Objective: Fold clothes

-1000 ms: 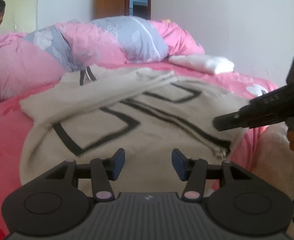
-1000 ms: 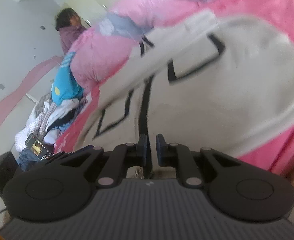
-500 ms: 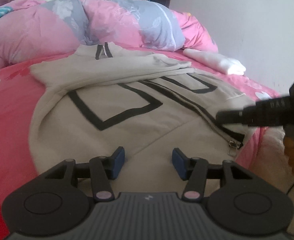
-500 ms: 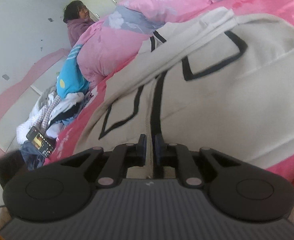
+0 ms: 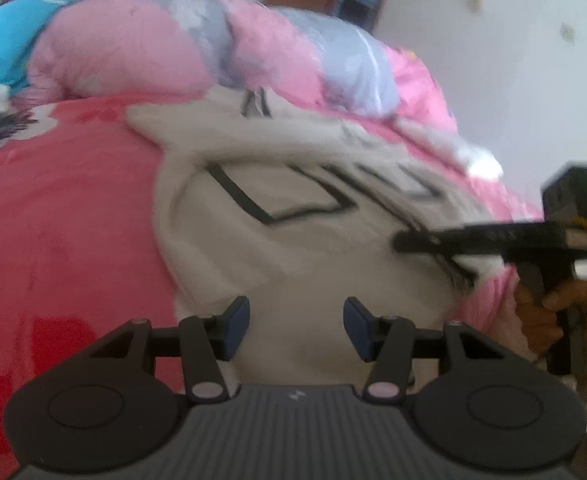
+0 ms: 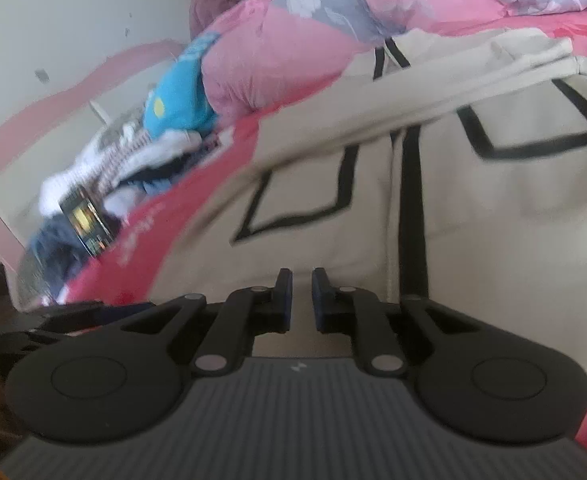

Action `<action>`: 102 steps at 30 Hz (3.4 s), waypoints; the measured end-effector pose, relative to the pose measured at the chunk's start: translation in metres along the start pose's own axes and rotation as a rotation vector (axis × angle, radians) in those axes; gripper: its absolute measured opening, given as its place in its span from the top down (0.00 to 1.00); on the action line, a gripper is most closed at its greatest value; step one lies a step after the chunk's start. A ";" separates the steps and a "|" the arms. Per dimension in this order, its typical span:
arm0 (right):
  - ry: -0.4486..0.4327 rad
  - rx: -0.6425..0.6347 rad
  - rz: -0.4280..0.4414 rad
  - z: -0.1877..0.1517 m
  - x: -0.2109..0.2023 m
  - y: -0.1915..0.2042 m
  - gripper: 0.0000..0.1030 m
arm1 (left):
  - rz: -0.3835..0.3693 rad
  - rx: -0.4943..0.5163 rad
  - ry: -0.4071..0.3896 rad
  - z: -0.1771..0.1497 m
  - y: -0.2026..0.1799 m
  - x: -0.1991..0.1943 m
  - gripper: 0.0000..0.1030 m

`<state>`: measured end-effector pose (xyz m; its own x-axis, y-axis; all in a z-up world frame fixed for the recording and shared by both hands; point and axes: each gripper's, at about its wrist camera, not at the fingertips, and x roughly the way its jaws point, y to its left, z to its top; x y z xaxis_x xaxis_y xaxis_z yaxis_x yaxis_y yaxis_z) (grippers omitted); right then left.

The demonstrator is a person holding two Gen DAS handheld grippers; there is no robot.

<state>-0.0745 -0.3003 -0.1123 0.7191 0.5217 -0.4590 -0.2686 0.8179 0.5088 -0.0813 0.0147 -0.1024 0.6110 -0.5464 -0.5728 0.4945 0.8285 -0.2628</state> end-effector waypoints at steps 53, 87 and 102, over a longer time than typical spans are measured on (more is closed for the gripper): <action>0.027 0.148 -0.153 0.358 0.258 -0.169 0.60 | 0.118 -0.377 0.057 0.312 0.156 0.374 0.29; 0.102 0.192 -0.149 0.346 0.280 -0.161 0.91 | 0.130 -0.073 -0.033 0.304 0.091 0.365 0.86; 0.117 0.034 -0.087 0.277 0.185 -0.130 0.91 | 0.038 0.133 -0.040 0.215 0.061 0.307 0.78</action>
<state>0.2711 -0.3772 -0.0614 0.6586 0.4755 -0.5832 -0.1853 0.8537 0.4867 0.2686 -0.1289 -0.1274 0.6537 -0.5213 -0.5486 0.5465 0.8266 -0.1343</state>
